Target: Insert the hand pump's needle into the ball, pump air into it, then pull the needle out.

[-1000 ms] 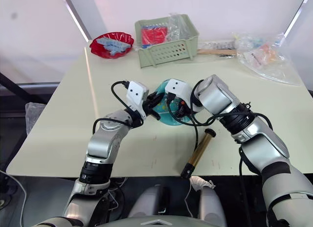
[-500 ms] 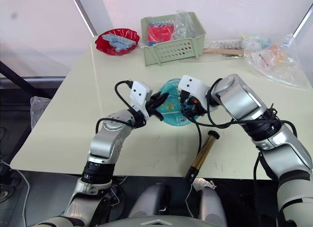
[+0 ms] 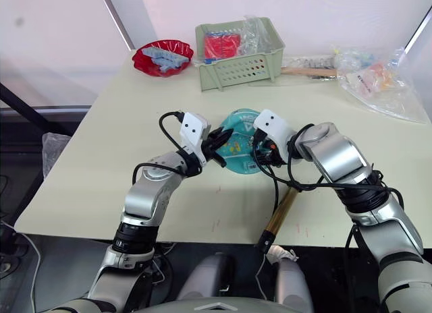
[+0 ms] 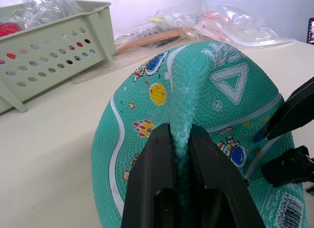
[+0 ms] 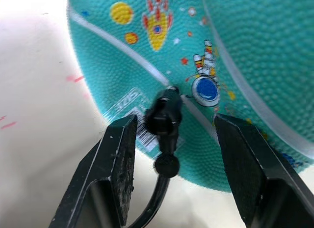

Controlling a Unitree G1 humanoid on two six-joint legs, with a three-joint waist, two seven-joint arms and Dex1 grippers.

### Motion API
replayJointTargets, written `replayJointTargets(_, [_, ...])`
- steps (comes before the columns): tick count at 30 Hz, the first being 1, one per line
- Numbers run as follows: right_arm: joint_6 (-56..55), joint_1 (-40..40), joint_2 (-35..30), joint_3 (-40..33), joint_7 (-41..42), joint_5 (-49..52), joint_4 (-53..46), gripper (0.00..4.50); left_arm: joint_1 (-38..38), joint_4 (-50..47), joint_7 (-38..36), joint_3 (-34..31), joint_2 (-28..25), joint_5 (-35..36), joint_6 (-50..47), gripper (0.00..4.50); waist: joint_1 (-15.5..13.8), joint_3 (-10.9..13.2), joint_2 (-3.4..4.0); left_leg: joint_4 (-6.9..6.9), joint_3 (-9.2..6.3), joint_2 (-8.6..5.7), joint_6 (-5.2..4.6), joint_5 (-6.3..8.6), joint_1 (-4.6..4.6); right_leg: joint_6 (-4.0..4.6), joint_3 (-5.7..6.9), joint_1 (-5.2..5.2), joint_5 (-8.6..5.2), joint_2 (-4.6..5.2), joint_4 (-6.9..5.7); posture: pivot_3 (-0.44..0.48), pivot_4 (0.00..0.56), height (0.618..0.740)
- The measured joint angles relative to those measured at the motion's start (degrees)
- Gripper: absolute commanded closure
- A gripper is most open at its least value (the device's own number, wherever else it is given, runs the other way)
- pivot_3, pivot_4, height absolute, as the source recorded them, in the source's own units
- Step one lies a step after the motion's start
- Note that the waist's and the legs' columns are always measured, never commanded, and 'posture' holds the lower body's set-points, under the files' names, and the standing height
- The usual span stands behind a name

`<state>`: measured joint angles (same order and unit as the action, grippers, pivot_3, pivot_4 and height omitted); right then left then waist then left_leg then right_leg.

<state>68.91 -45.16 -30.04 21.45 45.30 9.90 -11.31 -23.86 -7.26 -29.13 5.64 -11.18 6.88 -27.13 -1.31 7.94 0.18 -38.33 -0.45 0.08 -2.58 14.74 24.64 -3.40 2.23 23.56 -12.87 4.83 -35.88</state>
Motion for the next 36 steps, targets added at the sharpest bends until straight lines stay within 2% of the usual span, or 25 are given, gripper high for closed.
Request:
replayJointTargets(13, [-1.74,1.88,2.94,-0.99,-4.98,1.03,1.16,1.92,-0.38,0.29,0.0,0.04,-0.4,0.01,0.0,4.5,0.19,0.0,0.0,-0.05,-0.05,-0.03,0.16,-0.1,-0.1,-0.01,-0.01,-0.12,-0.01,-0.16,-0.07,0.0,0.15,0.737])
replayJointTargets(15, [-1.74,1.88,2.94,-1.08,-5.42,1.3,1.19,2.57,-0.38,0.36,0.0,0.04,-0.4,0.02,0.0,4.5,0.19,0.0,0.0,-0.05,-0.05,-0.02,0.19,-0.12,-0.1,-0.01,-0.01,-0.12,0.0,-0.17,-0.09,0.0,0.15,0.737])
replayJointTargets(17, [-1.84,1.88,2.95,-1.4,-5.61,1.81,1.18,3.4,-0.38,0.45,0.0,0.07,-0.37,0.02,0.0,4.5,0.19,0.0,0.0,-0.05,-0.06,-0.02,0.2,-0.13,-0.13,-0.01,-0.01,-0.14,0.0,-0.17,-0.1,0.0,0.15,0.737])
replayJointTargets(18, [-1.84,1.89,3.0,-1.4,-5.54,2.18,1.16,3.97,-0.39,0.48,0.0,0.07,-0.37,0.01,0.0,4.5,0.19,0.0,0.0,-0.05,-0.06,-0.02,0.18,-0.12,-0.15,-0.01,-0.01,-0.16,0.0,-0.17,-0.1,0.0,0.15,0.737])
replayJointTargets(19, [-1.84,1.91,3.04,-1.4,-5.59,2.24,1.15,4.16,-0.43,0.49,0.01,0.07,-0.38,0.01,0.0,4.5,0.19,0.0,0.0,-0.05,-0.06,-0.02,0.18,-0.12,-0.18,-0.01,-0.01,-0.19,0.0,-0.18,-0.1,0.0,0.15,0.737])
replayJointTargets(29, [-4.73,1.93,1.37,0.85,-5.02,1.86,1.03,4.16,-0.38,0.53,0.01,0.08,-0.35,0.01,0.01,4.5,0.2,0.0,0.0,-0.05,-0.05,-0.02,0.13,-0.09,-0.34,-0.01,-0.04,-0.33,-0.01,-0.19,-0.11,0.0,0.15,0.737])
replayJointTargets(36, [-11.66,-1.56,-2.95,9.73,-1.08,-2.76,1.45,4.16,-0.22,0.8,0.02,0.11,-0.37,0.01,0.01,4.5,0.32,0.01,-0.01,-0.03,-0.05,-0.01,0.08,-0.05,-0.82,-0.04,-0.05,-0.78,-0.04,-0.21,-0.1,0.0,0.15,0.737])
